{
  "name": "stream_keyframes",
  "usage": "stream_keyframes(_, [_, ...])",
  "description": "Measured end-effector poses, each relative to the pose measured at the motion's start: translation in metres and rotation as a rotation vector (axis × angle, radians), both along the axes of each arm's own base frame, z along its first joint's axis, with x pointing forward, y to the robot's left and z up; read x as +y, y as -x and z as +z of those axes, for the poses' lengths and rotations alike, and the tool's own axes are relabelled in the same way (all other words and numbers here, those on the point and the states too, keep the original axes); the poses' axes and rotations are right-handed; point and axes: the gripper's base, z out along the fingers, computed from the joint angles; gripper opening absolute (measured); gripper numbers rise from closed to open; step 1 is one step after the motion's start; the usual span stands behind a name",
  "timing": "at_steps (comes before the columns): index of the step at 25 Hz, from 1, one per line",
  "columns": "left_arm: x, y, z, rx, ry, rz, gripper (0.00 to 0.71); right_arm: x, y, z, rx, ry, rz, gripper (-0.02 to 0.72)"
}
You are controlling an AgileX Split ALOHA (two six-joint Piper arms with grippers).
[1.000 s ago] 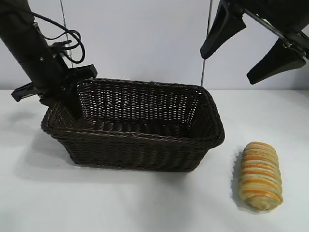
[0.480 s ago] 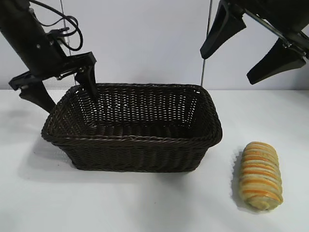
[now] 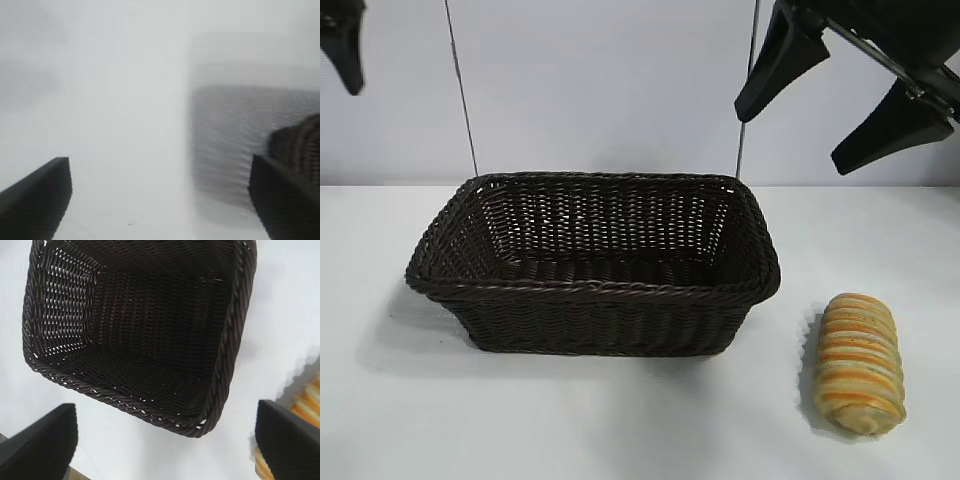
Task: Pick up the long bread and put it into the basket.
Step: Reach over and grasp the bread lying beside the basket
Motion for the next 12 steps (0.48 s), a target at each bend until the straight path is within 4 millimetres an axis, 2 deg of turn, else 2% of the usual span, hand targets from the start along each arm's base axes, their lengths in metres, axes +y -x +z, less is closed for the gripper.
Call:
stream_keyframes(3, [0.021,0.023,0.023,-0.063,0.049,0.035,0.694,0.000,0.000,0.000,0.000,0.000,0.000,0.684])
stream_keyframes(5, [0.021,0.040,0.046,-0.129,0.056,0.030,0.694,0.000,0.000,0.000,0.000,0.000,0.000,0.684])
stream_keyframes(8, [0.007,0.065,0.084,-0.234,0.030,-0.010,0.694,0.000,0.000,0.000,0.000,0.000,0.000,0.684])
stream_keyframes(12, [-0.027,0.109,0.135,-0.376,-0.038,-0.087,0.694,0.000,0.000,0.000,0.000,0.000,0.000,0.684])
